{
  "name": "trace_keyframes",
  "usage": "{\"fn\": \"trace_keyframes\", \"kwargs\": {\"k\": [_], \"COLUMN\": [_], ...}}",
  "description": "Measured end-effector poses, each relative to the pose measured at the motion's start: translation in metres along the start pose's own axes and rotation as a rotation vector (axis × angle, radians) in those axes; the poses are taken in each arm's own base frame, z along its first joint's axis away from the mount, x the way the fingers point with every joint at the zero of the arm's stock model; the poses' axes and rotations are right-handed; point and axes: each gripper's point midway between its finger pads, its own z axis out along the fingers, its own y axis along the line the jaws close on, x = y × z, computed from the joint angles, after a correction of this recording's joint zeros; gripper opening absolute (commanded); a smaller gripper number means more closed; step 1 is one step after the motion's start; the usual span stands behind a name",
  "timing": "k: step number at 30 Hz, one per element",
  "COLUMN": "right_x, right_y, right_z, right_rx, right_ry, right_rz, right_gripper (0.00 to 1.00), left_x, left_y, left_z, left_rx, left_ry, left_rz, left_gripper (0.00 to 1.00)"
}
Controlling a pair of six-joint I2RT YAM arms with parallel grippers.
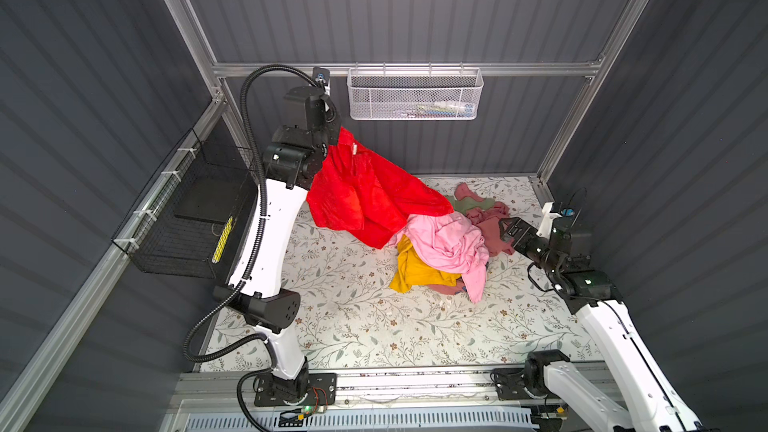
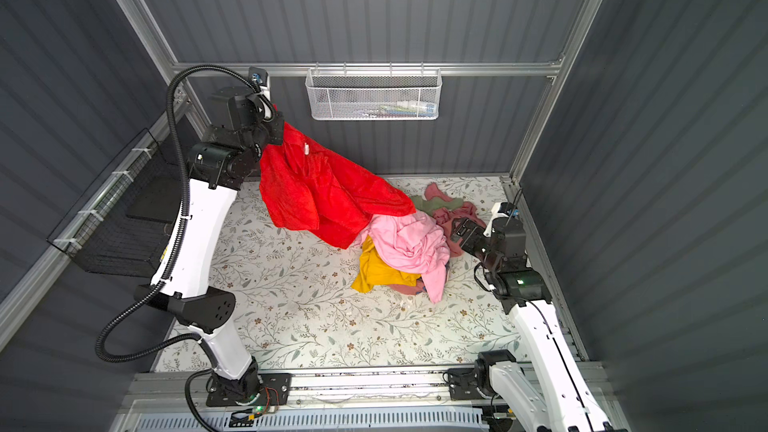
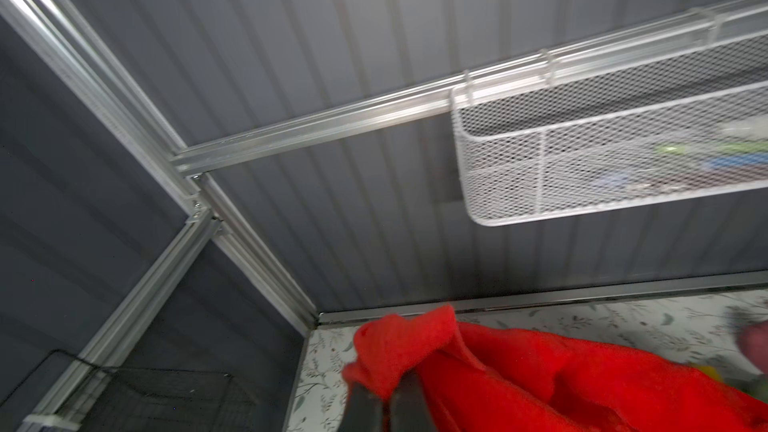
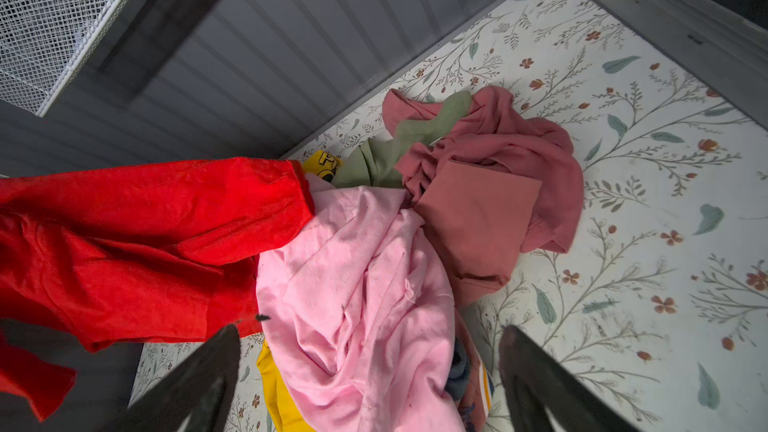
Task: Pick out a specific cloth from the pile
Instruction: 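Carry the red cloth with the left gripper away from the pile toward the side wall, then lower the red cloth onto the table with the left gripper and release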
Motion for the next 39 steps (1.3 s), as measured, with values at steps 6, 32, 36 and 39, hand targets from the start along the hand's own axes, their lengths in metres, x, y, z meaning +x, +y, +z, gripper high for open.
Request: {"fn": "trace_keyframes", "kwargs": {"k": [6,32,36,39], "right_x": [0.003,0.015,0.016,0.017], "right_y": [0.001,0.007,0.009,0.01], "right_z": [0.004,0.022,0.023,0.023], "right_rx": [-0.006,-0.03,-0.034,-0.037], "right_ry": [0.018,0.077,0.083,0.085], "right_rz": [0.001,0.002,-0.001,-0.002], "right_gripper": [0.95,0.94,0.94,0.94], "left_x": [0.015,0.135,0.145,0.136], "left_y": [0.059,-0.041,-0.053,-0.058], "left_z": [0.013,0.02,0.024,0.025], "left_rx": [-0.13,0.297,0.332,0.363], "left_ry": [0.038,0.28,0.3,0.275], "left_rz": [0.0,-0.272,-0.356,-0.418], "left_gripper": [0.0,0.0,0.0,0.0]}}
